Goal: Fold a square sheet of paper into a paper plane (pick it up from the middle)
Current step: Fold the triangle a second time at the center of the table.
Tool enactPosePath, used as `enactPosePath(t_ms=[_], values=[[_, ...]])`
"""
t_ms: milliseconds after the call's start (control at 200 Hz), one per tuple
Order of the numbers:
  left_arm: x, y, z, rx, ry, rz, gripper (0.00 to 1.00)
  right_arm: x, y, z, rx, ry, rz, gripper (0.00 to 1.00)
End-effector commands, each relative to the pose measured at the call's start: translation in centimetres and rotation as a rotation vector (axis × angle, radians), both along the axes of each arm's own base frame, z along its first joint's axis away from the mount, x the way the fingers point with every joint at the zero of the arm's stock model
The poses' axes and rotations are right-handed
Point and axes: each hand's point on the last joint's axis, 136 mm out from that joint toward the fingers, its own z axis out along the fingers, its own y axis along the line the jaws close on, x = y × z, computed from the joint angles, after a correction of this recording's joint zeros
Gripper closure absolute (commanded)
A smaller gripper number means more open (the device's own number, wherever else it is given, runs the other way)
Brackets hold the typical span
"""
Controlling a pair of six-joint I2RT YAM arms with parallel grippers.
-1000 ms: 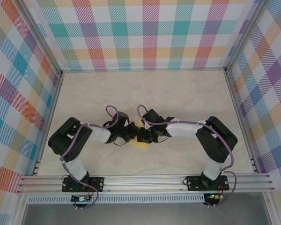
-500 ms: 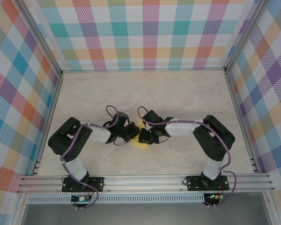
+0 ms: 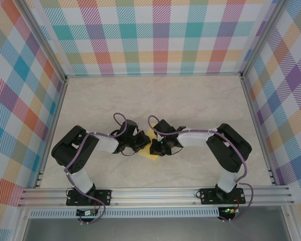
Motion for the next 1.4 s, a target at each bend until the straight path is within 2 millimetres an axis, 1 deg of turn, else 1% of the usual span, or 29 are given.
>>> enactPosePath(t_ms=[0, 235, 320, 375, 615, 750, 935, 1055, 1200, 1325, 1395], values=[[-1.5, 1.6, -3.0, 0.084, 0.087, 0.008, 1.0, -1.0, -1.9, -0.9, -0.069, 0.025, -0.004, 0.87], [-1.5, 1.6, -3.0, 0.084, 0.086, 0.005, 1.0, -1.8, -2.6, -1.0, -0.075, 0.04, -0.014, 0.87], [-1.5, 1.6, -3.0, 0.085, 0.086, 0.005, 1.0, -1.8, -3.0, -0.8, -0.088, 0.034, -0.02, 0.87], [-1.6, 1.6, -3.1, 0.086, 0.087, 0.004, 1.0, -1.8, -2.9, -0.4, -0.079, 0.029, -0.019, 0.87], [-1.6, 1.6, -2.9, 0.084, 0.084, 0.003, 1.0, -0.6, -1.1, 3.2, 0.023, -0.034, -0.011, 0.86], [-1.6, 1.6, -3.0, 0.085, 0.086, 0.0, 1.0, -0.3, 0.8, 4.2, 0.091, -0.027, 0.011, 0.86], [-1.7, 1.6, -3.1, 0.086, 0.087, -0.002, 1.0, 0.1, 2.2, 2.9, 0.091, 0.013, 0.014, 0.87], [-1.7, 1.5, -3.0, 0.084, 0.088, -0.004, 1.0, -0.4, 1.2, 0.9, 0.036, 0.048, -0.003, 0.87], [-1.7, 1.6, -3.1, 0.089, 0.087, -0.003, 1.0, -2.0, -0.4, -1.2, -0.003, 0.1, -0.016, 0.87], [-1.8, 1.8, -3.3, 0.095, 0.092, 0.001, 1.0, -3.0, -1.7, -2.2, -0.029, 0.118, -0.028, 0.87], [-1.8, 1.8, -3.4, 0.098, 0.094, 0.002, 1.0, -3.2, -1.9, -2.3, -0.025, 0.124, -0.023, 0.86]])
